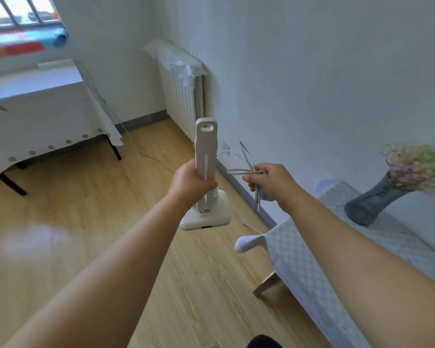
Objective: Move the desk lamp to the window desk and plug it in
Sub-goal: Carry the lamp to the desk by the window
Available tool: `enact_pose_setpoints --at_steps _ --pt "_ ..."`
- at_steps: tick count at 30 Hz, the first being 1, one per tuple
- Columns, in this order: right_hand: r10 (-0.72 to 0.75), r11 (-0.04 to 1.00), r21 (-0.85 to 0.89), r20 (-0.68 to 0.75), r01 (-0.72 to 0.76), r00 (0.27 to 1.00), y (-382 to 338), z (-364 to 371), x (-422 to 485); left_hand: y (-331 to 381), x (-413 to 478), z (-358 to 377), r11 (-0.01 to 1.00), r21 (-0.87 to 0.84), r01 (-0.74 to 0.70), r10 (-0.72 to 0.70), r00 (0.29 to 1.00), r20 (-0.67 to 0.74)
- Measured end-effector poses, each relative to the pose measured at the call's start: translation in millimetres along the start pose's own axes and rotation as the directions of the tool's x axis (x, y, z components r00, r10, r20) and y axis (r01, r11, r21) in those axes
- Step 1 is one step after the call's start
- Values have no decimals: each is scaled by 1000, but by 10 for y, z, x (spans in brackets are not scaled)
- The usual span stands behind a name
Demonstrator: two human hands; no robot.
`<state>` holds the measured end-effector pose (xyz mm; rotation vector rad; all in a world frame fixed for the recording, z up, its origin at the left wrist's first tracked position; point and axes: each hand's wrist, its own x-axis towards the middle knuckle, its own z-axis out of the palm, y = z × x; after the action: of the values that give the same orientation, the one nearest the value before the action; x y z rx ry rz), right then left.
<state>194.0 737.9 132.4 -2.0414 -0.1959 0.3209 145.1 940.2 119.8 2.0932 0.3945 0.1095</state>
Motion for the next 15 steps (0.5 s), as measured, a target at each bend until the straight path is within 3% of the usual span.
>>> enact_pose_setpoints --at_steps 15 --pt "-87 996 4 201 88 976 -615 970 1886 -645 1378 -968 991 -11 132 -131 976 -172"
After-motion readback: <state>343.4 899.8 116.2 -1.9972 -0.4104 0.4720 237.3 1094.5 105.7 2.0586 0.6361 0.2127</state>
